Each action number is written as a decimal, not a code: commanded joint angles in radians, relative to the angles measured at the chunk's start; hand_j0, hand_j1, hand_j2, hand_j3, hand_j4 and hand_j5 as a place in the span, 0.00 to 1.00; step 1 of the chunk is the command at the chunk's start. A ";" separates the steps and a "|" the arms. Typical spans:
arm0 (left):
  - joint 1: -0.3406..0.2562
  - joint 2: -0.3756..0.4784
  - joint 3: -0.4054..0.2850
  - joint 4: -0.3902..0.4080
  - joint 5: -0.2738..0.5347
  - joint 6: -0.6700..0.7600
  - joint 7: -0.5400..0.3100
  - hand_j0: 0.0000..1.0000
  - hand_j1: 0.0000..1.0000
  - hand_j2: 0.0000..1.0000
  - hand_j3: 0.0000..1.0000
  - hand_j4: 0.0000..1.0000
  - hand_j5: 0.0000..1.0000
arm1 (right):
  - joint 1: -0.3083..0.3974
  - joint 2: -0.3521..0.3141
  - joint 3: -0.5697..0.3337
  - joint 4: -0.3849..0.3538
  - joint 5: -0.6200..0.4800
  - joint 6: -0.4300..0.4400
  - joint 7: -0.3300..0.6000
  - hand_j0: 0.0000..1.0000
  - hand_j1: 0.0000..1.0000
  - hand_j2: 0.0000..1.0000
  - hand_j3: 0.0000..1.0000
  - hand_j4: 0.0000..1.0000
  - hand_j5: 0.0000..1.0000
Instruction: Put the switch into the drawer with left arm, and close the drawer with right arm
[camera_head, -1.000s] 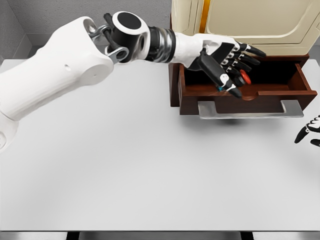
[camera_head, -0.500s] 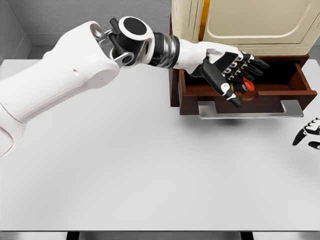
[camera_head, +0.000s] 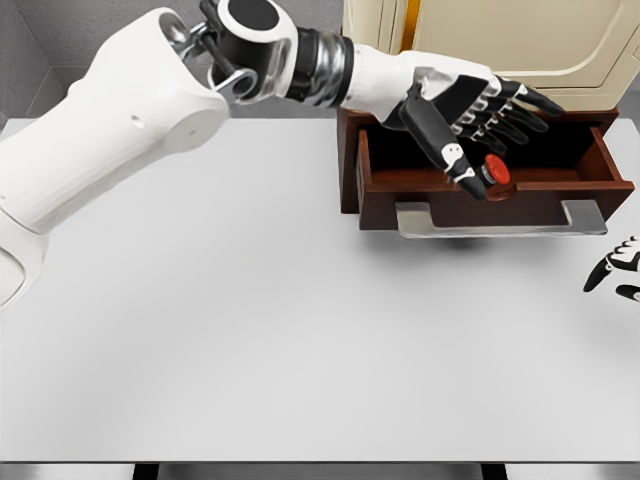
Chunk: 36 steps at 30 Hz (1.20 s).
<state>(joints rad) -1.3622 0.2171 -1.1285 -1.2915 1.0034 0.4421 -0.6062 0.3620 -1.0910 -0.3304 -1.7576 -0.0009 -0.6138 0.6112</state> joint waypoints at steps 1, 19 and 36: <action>0.000 0.001 0.012 0.003 0.004 0.001 -0.005 1.00 1.00 1.00 1.00 1.00 1.00 | 0.000 -0.001 0.001 0.000 -0.007 0.003 0.000 0.55 0.55 0.55 0.55 0.55 0.55; 0.031 -0.016 -0.048 0.006 -0.020 -0.009 -0.005 1.00 1.00 1.00 1.00 1.00 1.00 | 0.000 -0.001 0.002 0.000 -0.007 0.003 0.000 0.55 0.55 0.55 0.55 0.55 0.55; 0.031 -0.068 -0.048 0.133 -0.063 -0.031 -0.005 1.00 1.00 1.00 1.00 1.00 1.00 | -0.003 -0.001 0.010 0.000 -0.007 0.003 0.000 0.55 0.55 0.55 0.55 0.55 0.55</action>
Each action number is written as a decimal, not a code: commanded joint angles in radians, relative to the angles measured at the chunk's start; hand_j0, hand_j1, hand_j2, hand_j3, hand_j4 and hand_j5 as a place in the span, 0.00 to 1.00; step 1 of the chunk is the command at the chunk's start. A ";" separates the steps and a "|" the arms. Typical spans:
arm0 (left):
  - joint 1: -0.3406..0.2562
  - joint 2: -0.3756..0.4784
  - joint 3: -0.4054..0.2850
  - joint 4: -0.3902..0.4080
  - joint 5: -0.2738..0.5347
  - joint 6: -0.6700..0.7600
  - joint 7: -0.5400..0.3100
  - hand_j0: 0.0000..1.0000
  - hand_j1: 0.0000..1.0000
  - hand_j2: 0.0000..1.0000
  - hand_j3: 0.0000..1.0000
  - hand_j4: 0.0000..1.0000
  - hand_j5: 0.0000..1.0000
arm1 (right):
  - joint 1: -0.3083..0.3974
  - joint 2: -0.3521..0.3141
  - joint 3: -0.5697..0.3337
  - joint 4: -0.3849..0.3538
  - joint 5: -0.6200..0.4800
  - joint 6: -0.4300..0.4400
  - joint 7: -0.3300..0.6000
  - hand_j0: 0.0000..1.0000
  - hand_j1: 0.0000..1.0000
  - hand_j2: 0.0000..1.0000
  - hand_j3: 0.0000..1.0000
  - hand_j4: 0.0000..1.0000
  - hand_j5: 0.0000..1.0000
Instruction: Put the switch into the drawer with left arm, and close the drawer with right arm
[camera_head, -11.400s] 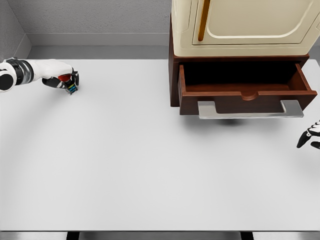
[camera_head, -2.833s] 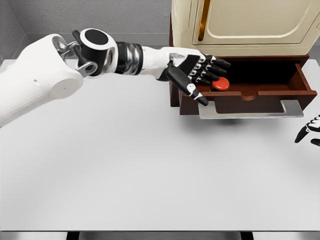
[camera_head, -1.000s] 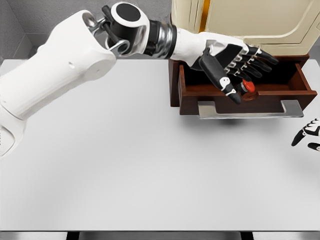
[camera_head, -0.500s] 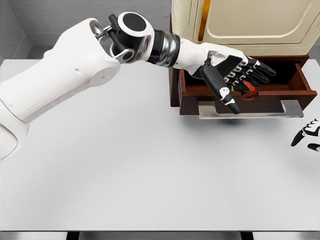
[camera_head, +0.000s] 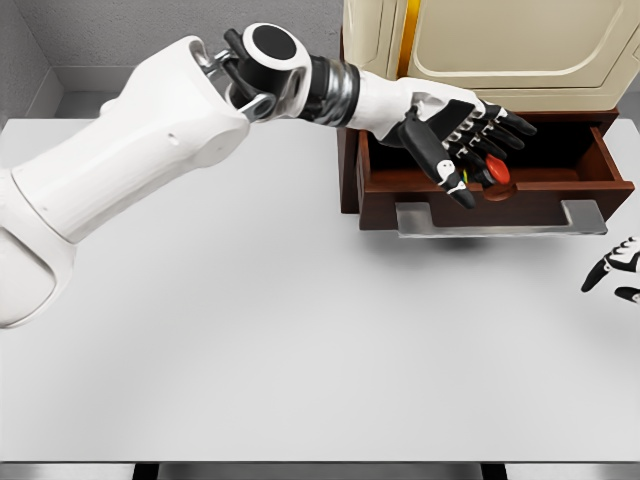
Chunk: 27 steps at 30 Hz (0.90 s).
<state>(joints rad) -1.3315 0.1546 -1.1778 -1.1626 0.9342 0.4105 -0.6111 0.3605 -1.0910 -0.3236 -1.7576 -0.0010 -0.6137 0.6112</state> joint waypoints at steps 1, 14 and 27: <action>0.000 -0.007 0.001 0.004 0.005 0.001 0.000 1.00 1.00 1.00 1.00 1.00 1.00 | 0.000 -0.001 0.006 0.000 -0.007 0.003 0.000 0.55 0.55 0.55 0.55 0.55 0.55; 0.011 -0.033 0.009 0.057 -0.034 -0.022 0.000 1.00 1.00 1.00 1.00 1.00 1.00 | -0.002 -0.001 0.008 0.000 -0.007 0.003 0.000 0.55 0.55 0.55 0.55 0.55 0.55; 0.005 -0.024 0.037 0.020 -0.049 -0.045 0.000 1.00 1.00 1.00 1.00 1.00 1.00 | -0.006 -0.003 0.015 0.000 -0.007 0.003 0.000 0.55 0.55 0.55 0.55 0.55 0.55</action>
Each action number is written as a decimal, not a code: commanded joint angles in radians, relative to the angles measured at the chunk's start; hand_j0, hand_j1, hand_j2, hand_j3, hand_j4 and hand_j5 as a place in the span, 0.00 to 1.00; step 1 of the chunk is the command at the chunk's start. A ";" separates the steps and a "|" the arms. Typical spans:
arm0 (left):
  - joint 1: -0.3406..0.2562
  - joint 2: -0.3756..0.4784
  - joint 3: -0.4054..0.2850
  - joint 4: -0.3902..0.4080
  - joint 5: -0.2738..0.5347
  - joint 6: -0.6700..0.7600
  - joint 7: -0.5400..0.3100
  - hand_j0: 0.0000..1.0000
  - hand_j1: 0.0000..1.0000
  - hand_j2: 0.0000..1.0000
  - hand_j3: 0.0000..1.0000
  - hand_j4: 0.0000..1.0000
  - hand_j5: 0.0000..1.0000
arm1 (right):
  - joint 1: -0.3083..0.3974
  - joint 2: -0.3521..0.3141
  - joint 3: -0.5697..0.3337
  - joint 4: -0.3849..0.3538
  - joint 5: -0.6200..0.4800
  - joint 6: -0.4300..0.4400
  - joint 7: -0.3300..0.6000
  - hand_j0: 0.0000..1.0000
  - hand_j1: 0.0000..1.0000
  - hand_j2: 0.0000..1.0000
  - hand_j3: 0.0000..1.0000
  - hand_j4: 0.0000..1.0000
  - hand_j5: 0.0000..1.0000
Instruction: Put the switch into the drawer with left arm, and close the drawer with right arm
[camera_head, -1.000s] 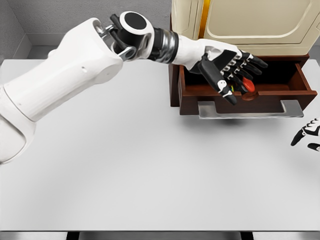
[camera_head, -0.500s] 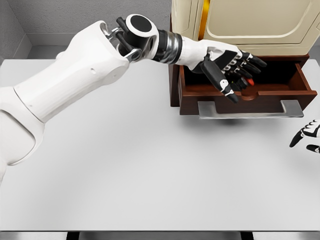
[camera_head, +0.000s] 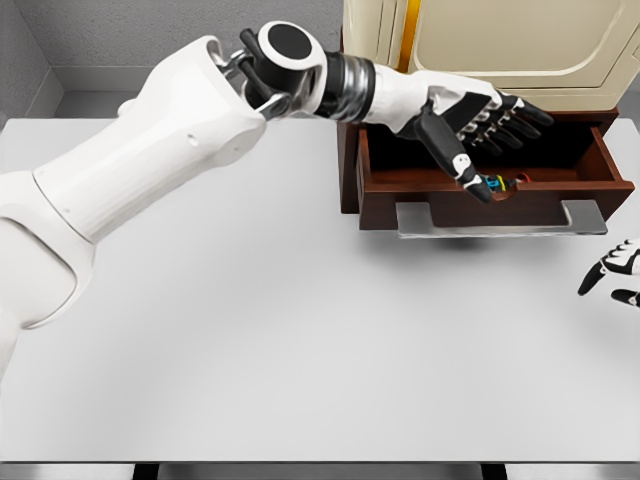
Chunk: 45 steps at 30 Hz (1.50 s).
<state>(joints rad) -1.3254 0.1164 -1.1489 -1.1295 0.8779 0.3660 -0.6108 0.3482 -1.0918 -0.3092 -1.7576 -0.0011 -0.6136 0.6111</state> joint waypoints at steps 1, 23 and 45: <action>0.000 0.052 0.009 -0.070 0.007 -0.012 0.000 1.00 1.00 1.00 1.00 1.00 1.00 | 0.000 -0.006 0.002 0.000 -0.007 0.003 0.000 0.54 0.54 0.54 0.54 0.54 0.54; 0.040 0.945 -0.115 -0.575 -0.535 -0.366 0.000 1.00 1.00 1.00 1.00 1.00 1.00 | -0.129 -0.048 0.084 0.000 -0.007 0.003 0.000 0.54 0.54 0.54 0.54 0.54 0.54; 0.040 1.014 -0.094 -0.569 -1.027 -0.977 0.000 1.00 1.00 1.00 1.00 1.00 1.00 | -0.276 -0.046 0.251 0.029 -0.004 0.003 0.000 0.57 0.57 0.57 0.57 0.57 0.57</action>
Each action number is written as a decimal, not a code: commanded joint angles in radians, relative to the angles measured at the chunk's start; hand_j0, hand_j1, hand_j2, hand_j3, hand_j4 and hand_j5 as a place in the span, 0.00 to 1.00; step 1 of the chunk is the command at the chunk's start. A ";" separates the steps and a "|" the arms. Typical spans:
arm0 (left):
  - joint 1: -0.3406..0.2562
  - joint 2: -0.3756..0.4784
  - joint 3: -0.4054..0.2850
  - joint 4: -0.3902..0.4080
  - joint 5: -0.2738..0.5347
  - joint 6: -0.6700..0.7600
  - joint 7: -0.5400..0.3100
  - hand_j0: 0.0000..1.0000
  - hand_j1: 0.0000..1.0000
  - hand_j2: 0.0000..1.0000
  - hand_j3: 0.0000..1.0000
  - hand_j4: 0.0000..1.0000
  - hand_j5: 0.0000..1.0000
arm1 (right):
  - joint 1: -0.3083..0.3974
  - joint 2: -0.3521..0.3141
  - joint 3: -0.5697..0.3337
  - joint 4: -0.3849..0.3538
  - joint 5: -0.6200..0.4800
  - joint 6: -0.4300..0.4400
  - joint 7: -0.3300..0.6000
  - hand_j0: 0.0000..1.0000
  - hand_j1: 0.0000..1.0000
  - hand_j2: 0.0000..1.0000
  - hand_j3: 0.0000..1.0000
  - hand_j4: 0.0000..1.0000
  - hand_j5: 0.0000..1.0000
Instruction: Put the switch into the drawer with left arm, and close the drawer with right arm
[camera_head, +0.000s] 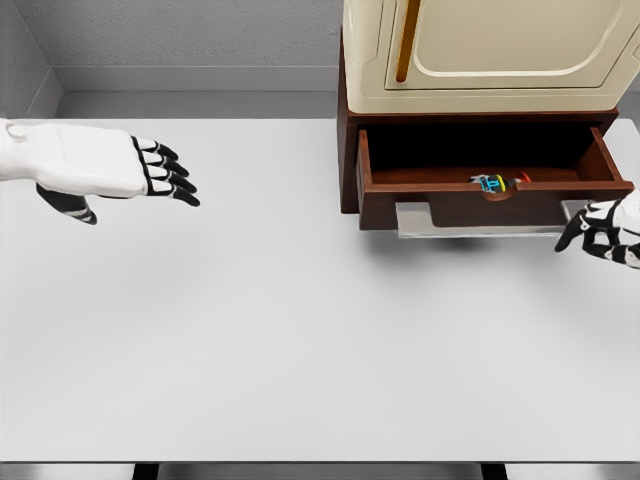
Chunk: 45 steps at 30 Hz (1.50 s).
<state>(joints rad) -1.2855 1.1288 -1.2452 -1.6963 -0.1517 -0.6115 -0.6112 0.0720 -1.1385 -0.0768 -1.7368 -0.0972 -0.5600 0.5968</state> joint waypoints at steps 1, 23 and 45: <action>0.000 0.002 0.004 -0.002 0.001 0.001 0.000 1.00 1.00 1.00 1.00 1.00 1.00 | 0.000 0.000 0.020 0.010 0.096 -0.051 0.014 0.57 0.57 0.57 0.57 0.57 0.57; 0.003 0.005 0.006 0.004 0.003 0.001 0.000 1.00 1.00 1.00 1.00 1.00 1.00 | 0.089 0.000 0.023 -0.012 0.097 -0.051 0.014 0.59 0.59 0.59 0.59 0.59 0.59; 0.003 0.006 0.007 0.007 0.003 0.001 0.000 1.00 1.00 1.00 1.00 1.00 1.00 | -0.256 0.102 0.226 0.088 0.134 -0.051 0.014 0.60 0.60 0.60 0.60 0.60 0.60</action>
<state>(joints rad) -1.2824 1.1346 -1.2401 -1.6899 -0.1525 -0.6132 -0.6112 -0.1856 -1.0434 0.1368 -1.6707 0.0189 -0.6046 0.6100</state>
